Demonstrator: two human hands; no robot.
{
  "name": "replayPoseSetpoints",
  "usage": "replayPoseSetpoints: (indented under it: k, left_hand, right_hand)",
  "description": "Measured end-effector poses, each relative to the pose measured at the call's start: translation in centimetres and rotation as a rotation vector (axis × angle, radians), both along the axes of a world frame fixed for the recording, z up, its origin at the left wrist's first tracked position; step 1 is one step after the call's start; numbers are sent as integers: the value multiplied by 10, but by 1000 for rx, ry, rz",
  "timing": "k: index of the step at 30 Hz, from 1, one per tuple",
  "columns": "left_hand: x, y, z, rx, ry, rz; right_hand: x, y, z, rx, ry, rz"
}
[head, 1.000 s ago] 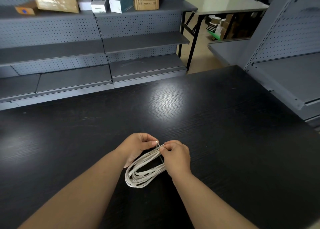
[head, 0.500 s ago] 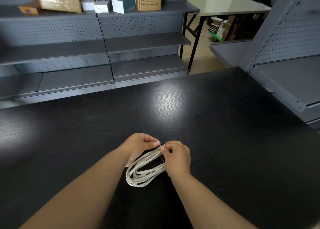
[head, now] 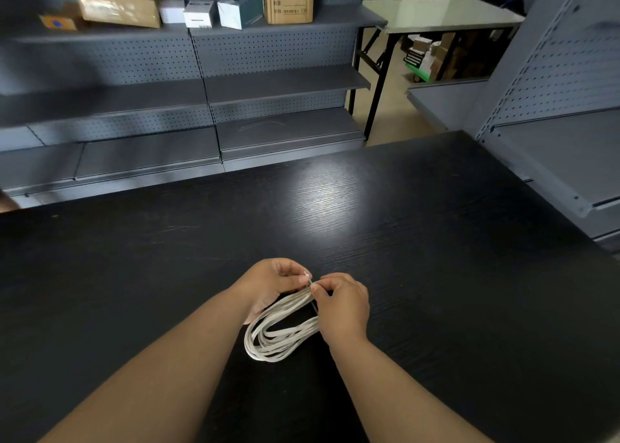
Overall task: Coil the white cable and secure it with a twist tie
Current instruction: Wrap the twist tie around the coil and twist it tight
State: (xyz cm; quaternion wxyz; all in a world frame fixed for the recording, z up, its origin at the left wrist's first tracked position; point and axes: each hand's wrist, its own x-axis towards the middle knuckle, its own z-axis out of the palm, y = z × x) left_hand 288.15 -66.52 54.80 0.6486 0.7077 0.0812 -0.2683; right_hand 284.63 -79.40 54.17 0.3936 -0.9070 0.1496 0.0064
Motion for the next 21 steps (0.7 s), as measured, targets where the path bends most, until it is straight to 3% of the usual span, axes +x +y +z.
replayPoseSetpoints:
  k: [21]
  left_hand:
    - [-1, -4, 1, -21, -86, 54]
  right_hand:
    - [1, 3, -5, -82, -22, -7]
